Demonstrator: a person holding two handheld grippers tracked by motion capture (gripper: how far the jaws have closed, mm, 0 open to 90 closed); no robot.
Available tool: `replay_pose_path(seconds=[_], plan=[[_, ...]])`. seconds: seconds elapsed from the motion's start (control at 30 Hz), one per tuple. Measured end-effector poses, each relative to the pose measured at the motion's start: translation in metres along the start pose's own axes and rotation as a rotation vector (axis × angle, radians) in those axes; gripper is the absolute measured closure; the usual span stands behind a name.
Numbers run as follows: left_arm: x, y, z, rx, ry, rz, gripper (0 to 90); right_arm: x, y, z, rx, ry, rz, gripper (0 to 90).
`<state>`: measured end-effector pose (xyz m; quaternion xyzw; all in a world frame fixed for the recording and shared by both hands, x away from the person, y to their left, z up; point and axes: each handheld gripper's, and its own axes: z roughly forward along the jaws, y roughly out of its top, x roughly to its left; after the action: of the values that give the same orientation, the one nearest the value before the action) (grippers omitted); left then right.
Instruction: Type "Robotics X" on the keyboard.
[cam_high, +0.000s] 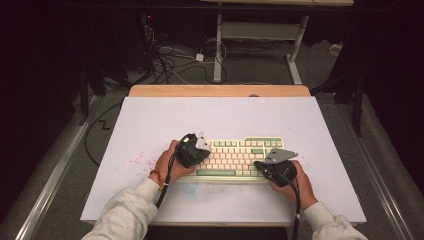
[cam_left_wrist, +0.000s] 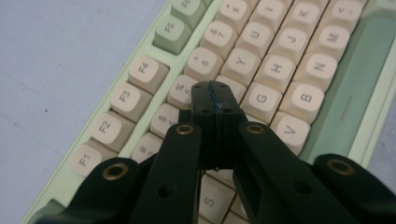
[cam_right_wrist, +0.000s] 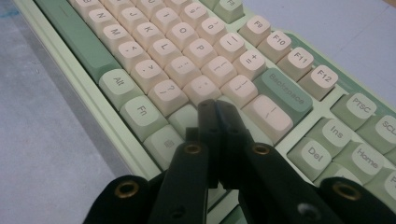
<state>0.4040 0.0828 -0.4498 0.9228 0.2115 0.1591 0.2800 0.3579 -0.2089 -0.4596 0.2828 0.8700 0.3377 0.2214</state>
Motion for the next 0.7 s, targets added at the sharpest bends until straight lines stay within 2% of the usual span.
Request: replay_pose_path(seconds=[0.37, 0.43, 0.53, 0.63, 0.7], plan=[[0.001, -0.001, -0.02, -0.061, 0.03, 0.003, 87.1, 0.002, 0.0, 0.0, 0.002, -0.012, -0.008, 90.0], [0.001, -0.003, -0.025, -0.078, 0.036, 0.002, 83.3, 0.002, 0.001, 0.0, 0.002, -0.014, -0.013, 90.0], [0.001, -0.008, -0.036, -0.132, 0.058, 0.0, 83.1, 0.002, 0.0, -0.001, 0.001, -0.016, -0.013, 90.0], [0.001, -0.013, -0.045, -0.163, 0.075, 0.003, 79.5, 0.003, 0.0, -0.001, 0.002, -0.018, -0.015, 90.0], [0.001, -0.017, -0.049, -0.164, 0.086, 0.002, 75.6, 0.003, 0.0, -0.001, 0.001, -0.019, -0.015, 90.0]])
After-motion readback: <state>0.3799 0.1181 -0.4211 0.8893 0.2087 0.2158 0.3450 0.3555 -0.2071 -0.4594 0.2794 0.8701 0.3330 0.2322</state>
